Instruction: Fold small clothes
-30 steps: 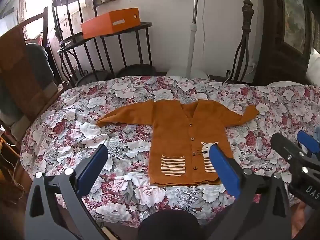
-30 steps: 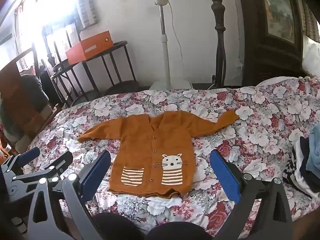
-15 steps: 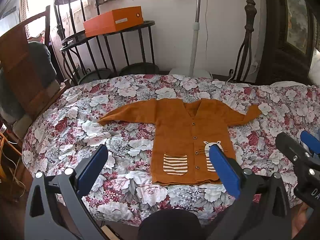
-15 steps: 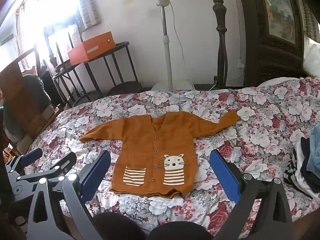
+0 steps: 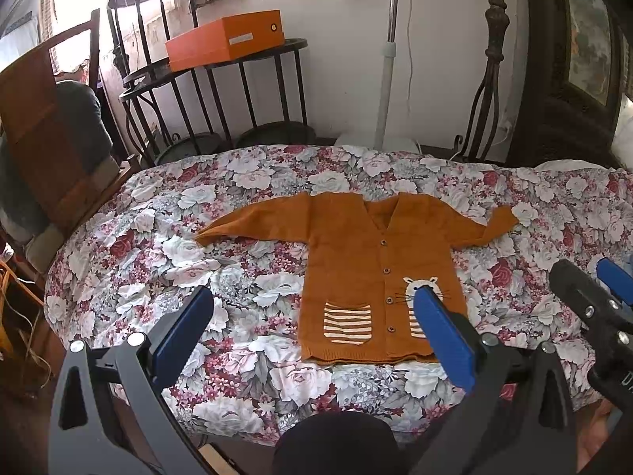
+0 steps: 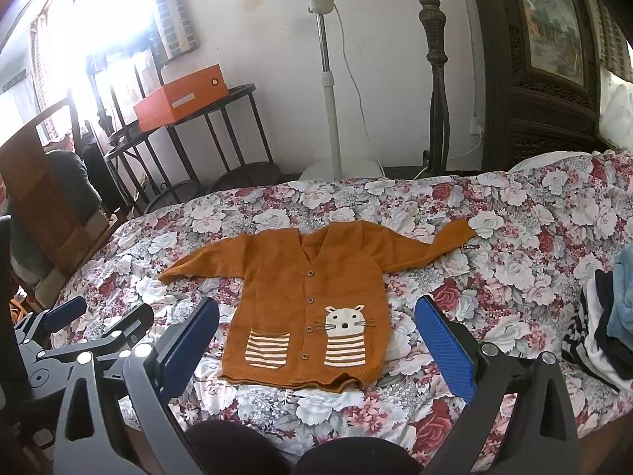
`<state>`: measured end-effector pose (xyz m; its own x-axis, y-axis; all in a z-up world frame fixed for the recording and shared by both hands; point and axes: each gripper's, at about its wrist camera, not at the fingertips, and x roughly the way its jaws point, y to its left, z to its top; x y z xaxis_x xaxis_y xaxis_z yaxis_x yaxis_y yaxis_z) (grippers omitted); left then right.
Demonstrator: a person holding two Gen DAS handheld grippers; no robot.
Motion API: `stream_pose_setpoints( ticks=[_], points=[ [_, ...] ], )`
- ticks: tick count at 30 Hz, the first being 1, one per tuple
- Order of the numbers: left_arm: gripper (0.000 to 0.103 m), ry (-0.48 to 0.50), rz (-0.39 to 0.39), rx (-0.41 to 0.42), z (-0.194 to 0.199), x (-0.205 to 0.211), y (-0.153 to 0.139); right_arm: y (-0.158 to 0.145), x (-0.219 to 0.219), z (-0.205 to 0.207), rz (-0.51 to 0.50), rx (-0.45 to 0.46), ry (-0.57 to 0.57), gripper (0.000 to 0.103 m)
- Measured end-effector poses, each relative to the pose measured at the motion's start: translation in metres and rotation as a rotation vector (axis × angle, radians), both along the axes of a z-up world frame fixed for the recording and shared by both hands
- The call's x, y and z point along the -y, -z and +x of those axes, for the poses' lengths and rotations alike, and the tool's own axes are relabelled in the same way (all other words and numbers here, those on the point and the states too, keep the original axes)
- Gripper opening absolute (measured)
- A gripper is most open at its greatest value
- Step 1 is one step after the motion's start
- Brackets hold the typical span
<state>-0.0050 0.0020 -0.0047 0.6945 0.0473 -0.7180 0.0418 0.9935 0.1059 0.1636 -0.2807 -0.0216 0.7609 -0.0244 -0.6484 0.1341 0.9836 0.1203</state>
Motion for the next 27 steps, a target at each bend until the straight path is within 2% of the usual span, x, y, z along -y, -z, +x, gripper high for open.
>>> stream_pose_setpoints(
  ticks=[23, 27],
  points=[
    [0.098, -0.015, 0.003, -0.006, -0.013, -0.004, 0.011, 0.001, 0.0, -0.002, 0.005, 0.0, 0.0, 0.1],
    [0.098, -0.02, -0.003, -0.02, -0.005, -0.005, 0.006, 0.001, 0.001, -0.003, 0.006, 0.0, 0.0, 0.1]
  ],
)
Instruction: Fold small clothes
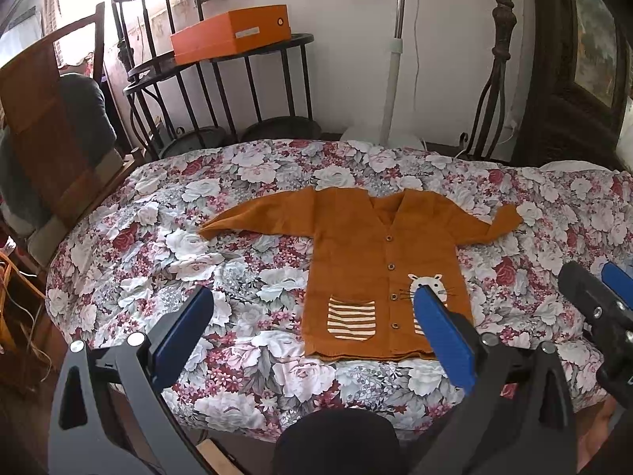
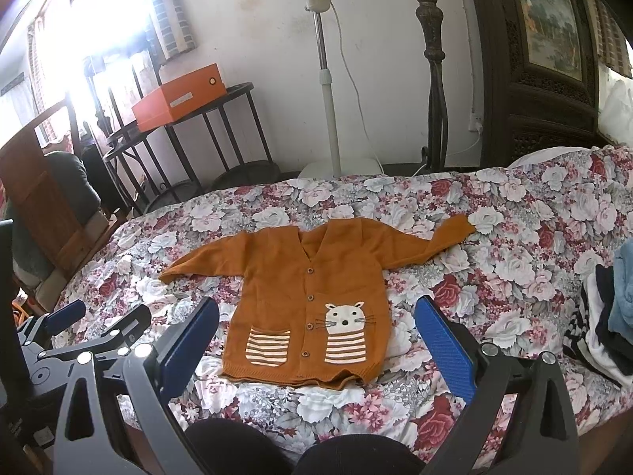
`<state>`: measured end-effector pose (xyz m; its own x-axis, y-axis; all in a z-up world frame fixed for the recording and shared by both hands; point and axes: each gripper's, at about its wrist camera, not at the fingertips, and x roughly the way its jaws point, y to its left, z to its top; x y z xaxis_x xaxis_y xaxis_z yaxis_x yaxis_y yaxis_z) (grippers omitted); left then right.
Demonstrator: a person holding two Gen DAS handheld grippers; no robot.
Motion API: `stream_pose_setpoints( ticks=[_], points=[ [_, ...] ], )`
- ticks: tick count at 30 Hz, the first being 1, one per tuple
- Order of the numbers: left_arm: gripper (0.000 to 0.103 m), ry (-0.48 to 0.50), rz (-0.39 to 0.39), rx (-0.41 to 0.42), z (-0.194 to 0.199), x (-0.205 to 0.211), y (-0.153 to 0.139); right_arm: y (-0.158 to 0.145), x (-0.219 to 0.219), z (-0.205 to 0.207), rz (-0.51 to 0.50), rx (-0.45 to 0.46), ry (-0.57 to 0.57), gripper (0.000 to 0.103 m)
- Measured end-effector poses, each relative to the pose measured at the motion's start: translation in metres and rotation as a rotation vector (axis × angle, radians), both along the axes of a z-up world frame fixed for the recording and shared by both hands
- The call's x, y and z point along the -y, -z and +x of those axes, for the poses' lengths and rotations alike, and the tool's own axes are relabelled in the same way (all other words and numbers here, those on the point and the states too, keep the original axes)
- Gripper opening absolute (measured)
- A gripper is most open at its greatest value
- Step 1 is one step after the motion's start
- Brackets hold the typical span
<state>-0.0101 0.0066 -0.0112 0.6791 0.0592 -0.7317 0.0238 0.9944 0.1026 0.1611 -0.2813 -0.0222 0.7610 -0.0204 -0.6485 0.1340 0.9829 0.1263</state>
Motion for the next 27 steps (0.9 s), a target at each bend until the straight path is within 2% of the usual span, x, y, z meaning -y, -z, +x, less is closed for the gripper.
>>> stream_pose_setpoints(
  ticks=[27],
  points=[
    [0.098, -0.003, 0.008, -0.008, 0.0037, -0.0012, -0.0004, 0.0005, 0.0017, -0.0008, 0.005, -0.001, 0.001, 0.1]
  ],
)
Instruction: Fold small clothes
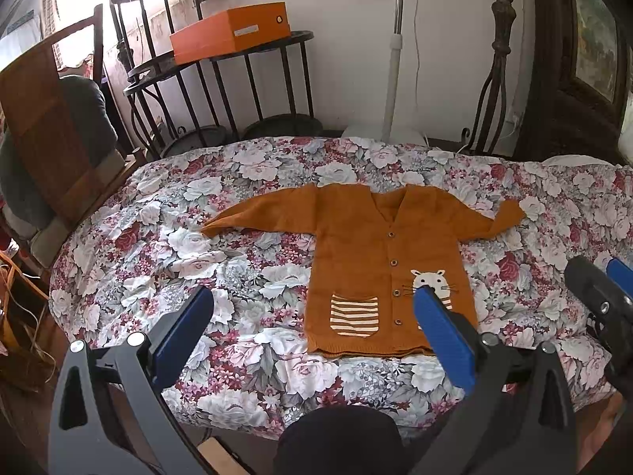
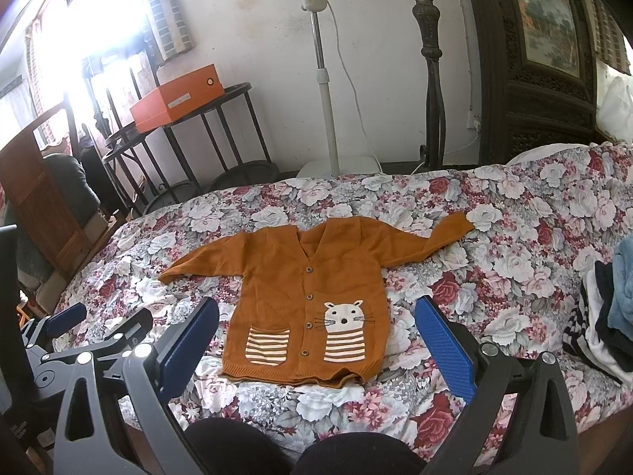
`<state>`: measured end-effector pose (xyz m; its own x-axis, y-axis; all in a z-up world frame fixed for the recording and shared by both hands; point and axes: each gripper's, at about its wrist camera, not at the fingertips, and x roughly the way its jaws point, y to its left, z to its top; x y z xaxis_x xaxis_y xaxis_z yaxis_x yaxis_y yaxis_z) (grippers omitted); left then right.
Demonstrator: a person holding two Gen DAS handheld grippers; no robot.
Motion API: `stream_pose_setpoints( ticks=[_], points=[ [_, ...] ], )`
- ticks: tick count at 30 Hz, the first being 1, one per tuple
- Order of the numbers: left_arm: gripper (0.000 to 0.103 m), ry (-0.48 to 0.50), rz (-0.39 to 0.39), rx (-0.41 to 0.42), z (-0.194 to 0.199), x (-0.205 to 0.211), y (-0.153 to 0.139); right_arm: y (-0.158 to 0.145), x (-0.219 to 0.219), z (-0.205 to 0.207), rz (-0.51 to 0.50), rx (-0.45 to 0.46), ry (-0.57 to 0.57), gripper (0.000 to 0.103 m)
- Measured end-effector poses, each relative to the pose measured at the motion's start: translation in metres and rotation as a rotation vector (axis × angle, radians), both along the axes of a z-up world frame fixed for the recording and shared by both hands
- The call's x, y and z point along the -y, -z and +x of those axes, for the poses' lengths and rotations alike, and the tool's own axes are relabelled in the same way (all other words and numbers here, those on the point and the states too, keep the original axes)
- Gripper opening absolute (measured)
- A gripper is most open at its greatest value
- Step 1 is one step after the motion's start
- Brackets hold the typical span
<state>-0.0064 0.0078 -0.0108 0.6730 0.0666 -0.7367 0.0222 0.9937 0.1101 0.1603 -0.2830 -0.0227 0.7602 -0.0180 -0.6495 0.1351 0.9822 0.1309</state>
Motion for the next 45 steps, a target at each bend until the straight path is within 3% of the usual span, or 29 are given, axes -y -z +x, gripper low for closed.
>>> stream_pose_setpoints(
  ticks=[12, 18, 23, 32, 38, 42, 44, 45],
  points=[
    [0.098, -0.003, -0.01, -0.009, -0.017, -0.006, -0.001, -0.007, -0.002, -0.012, 0.002, 0.018, 0.002, 0.1],
    [0.098, -0.031, -0.082, -0.026, -0.028, -0.026, -0.012, -0.016, 0.007, -0.035, 0.033, 0.054, 0.006, 0.1],
    [0.099, -0.04, -0.146, -0.065, -0.019, -0.042, 0.002, -0.003, 0.035, -0.038, 0.098, 0.055, 0.041, 0.099],
    [0.098, -0.089, -0.03, -0.28, 0.069, -0.038, 0.097, 0.081, 0.072, 0.042, 0.179, -0.165, 0.074, 0.1],
    [0.099, -0.045, 0.0, -0.364, 0.126, -0.014, 0.155, 0.15, 0.054, 0.114, 0.221, -0.3, -0.033, 0.099],
    [0.098, -0.006, 0.031, -0.475, 0.157, 0.001, 0.211, 0.232, 0.056, 0.148, 0.371, -0.535, -0.069, 0.099],
    [0.099, -0.014, 0.123, -0.636, 0.167, 0.003, 0.267, 0.285, 0.064, 0.148, 0.403, -0.724, -0.042, 0.097],
    [0.099, -0.026, 0.158, -0.693, 0.169, 0.001, 0.284, 0.291, 0.064, 0.146, 0.39, -0.731, -0.065, 0.093]
  ],
)
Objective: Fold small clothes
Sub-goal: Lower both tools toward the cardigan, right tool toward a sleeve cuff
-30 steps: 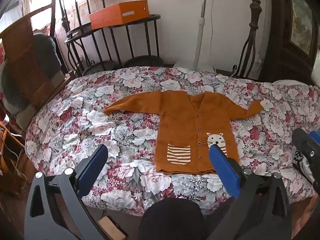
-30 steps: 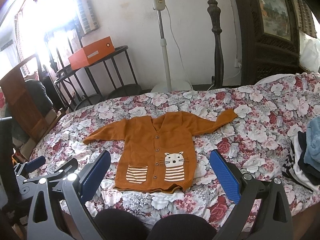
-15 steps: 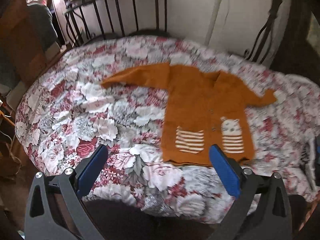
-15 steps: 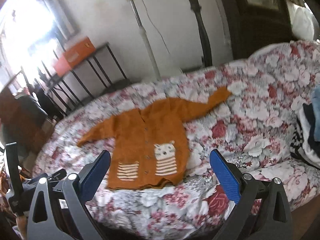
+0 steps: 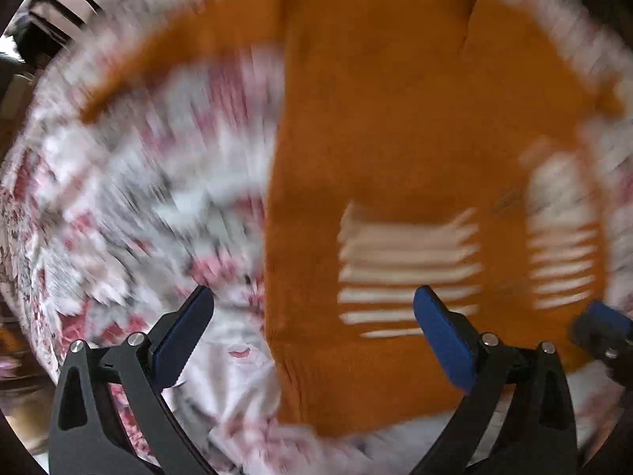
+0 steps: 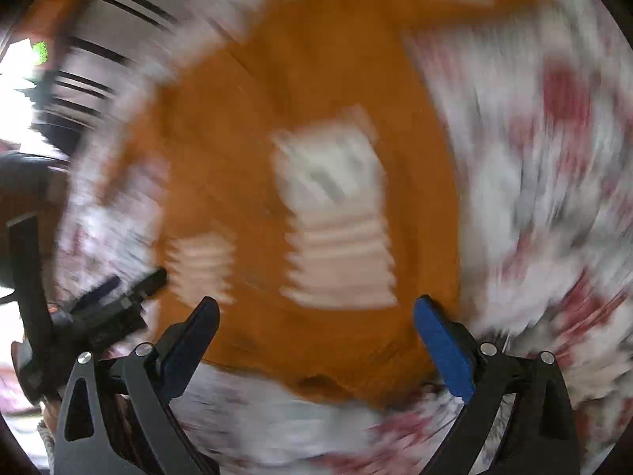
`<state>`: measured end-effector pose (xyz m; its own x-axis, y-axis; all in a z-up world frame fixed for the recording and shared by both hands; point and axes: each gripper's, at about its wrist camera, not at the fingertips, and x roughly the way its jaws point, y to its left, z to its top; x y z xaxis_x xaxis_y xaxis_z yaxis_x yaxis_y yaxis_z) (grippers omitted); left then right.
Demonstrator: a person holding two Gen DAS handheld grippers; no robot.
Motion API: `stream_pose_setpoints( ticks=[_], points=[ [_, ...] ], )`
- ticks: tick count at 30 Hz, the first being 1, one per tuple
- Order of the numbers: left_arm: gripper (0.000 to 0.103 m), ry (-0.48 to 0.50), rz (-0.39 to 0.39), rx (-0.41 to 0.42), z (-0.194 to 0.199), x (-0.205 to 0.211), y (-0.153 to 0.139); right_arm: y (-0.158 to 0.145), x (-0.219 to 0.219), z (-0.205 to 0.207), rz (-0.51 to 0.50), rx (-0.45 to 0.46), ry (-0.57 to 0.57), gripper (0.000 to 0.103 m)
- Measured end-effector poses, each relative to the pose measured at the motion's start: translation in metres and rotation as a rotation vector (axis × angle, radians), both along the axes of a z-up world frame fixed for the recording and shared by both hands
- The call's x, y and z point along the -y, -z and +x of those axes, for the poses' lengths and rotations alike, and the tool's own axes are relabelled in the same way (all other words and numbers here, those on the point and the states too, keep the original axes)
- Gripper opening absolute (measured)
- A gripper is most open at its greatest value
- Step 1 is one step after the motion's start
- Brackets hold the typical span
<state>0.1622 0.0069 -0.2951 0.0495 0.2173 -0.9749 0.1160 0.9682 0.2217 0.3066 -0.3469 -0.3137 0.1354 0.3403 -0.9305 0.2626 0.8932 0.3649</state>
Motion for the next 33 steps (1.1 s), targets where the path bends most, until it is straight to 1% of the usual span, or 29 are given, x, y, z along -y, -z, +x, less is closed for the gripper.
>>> stream_pose_setpoints(
  ticks=[1, 2, 3, 4, 5, 6, 7, 8, 9, 10, 11, 12, 14, 15, 17, 18, 20, 21, 22, 23, 25, 26, 27, 28, 30, 31, 33],
  points=[
    [0.099, -0.013, 0.012, -0.066, 0.002, -0.004, 0.019, -0.003, -0.002, 0.001, -0.006, 0.009, -0.035, 0.092],
    [0.099, -0.052, -0.037, -0.08, 0.004, -0.012, 0.024, -0.011, -0.003, 0.003, -0.004, 0.021, -0.045, 0.092],
    [0.099, -0.093, -0.075, -0.072, 0.009, -0.017, 0.019, -0.023, -0.001, 0.007, 0.015, 0.061, -0.032, 0.092],
    [0.098, -0.132, -0.132, -0.031, 0.019, -0.021, 0.007, -0.042, 0.006, 0.016, 0.046, 0.154, -0.01, 0.092],
    [0.098, -0.146, -0.171, 0.02, 0.028, -0.022, -0.005, -0.056, 0.01, 0.027, 0.052, 0.225, 0.0, 0.092],
    [0.098, -0.153, -0.197, 0.072, 0.038, -0.021, -0.016, -0.068, 0.016, 0.041, 0.039, 0.286, 0.003, 0.092],
    [0.098, -0.148, -0.213, 0.121, 0.052, -0.017, -0.026, -0.081, 0.023, 0.064, -0.001, 0.362, 0.001, 0.092],
    [0.098, -0.135, -0.216, 0.137, 0.063, -0.012, -0.029, -0.09, 0.028, 0.081, -0.038, 0.413, -0.005, 0.092],
    [0.098, -0.12, -0.215, 0.139, 0.076, -0.006, -0.028, -0.098, 0.033, 0.11, -0.101, 0.47, -0.024, 0.092],
    [0.098, -0.115, -0.207, 0.133, 0.088, -0.001, -0.024, -0.102, 0.032, 0.13, -0.144, 0.496, -0.038, 0.092],
    [0.098, -0.123, -0.199, 0.12, 0.097, 0.002, -0.018, -0.103, 0.032, 0.151, -0.185, 0.511, -0.054, 0.09],
    [0.098, -0.136, -0.196, 0.101, 0.104, 0.005, -0.012, -0.104, 0.029, 0.171, -0.217, 0.521, -0.075, 0.085],
    [0.098, -0.149, -0.222, 0.055, 0.115, 0.011, -0.001, -0.103, 0.018, 0.22, -0.287, 0.546, -0.151, 0.078],
    [0.098, -0.144, -0.224, 0.038, 0.119, 0.013, 0.003, -0.103, 0.014, 0.237, -0.329, 0.559, -0.17, 0.072],
    [0.098, -0.13, -0.206, 0.02, 0.126, 0.018, 0.01, -0.103, 0.018, 0.262, -0.358, 0.565, -0.167, 0.066],
    [0.098, -0.128, -0.198, 0.017, 0.131, 0.018, 0.012, -0.095, 0.021, 0.275, -0.333, 0.557, -0.145, 0.065],
    [0.098, -0.146, -0.201, 0.015, 0.14, 0.018, 0.018, -0.079, 0.024, 0.279, -0.261, 0.519, -0.136, 0.065],
    [0.098, -0.154, -0.207, 0.013, 0.142, 0.012, 0.014, -0.064, 0.018, 0.274, -0.224, 0.492, -0.155, 0.065],
    [0.098, -0.168, -0.219, 0.009, 0.149, 0.008, 0.013, -0.055, 0.01, 0.266, -0.224, 0.477, -0.185, 0.063],
    [0.098, -0.175, -0.225, 0.004, 0.153, 0.003, 0.01, -0.046, 0.002, 0.256, -0.251, 0.467, -0.222, 0.063],
    [0.098, -0.186, -0.223, -0.007, 0.162, 0.003, 0.014, -0.025, -0.013, 0.239, -0.32, 0.423, -0.308, 0.063],
    [0.098, -0.188, -0.22, -0.014, 0.165, 0.001, 0.017, -0.021, -0.019, 0.23, -0.347, 0.423, -0.344, 0.063],
    [0.098, -0.187, -0.216, -0.02, 0.167, 0.002, 0.02, -0.02, -0.024, 0.225, -0.366, 0.431, -0.364, 0.063],
    [0.098, -0.183, -0.212, -0.023, 0.168, 0.004, 0.022, -0.019, -0.031, 0.22, -0.405, 0.435, -0.395, 0.064],
    [0.098, -0.175, -0.2, -0.018, 0.171, 0.008, 0.026, -0.021, -0.034, 0.22, -0.423, 0.429, -0.408, 0.064],
    [0.098, -0.171, -0.195, -0.012, 0.168, 0.012, 0.034, -0.028, -0.033, 0.221, -0.397, 0.444, -0.392, 0.065],
    [0.098, -0.166, -0.186, -0.004, 0.157, 0.022, 0.037, -0.046, -0.024, 0.227, -0.25, 0.499, -0.326, 0.064]
  ],
)
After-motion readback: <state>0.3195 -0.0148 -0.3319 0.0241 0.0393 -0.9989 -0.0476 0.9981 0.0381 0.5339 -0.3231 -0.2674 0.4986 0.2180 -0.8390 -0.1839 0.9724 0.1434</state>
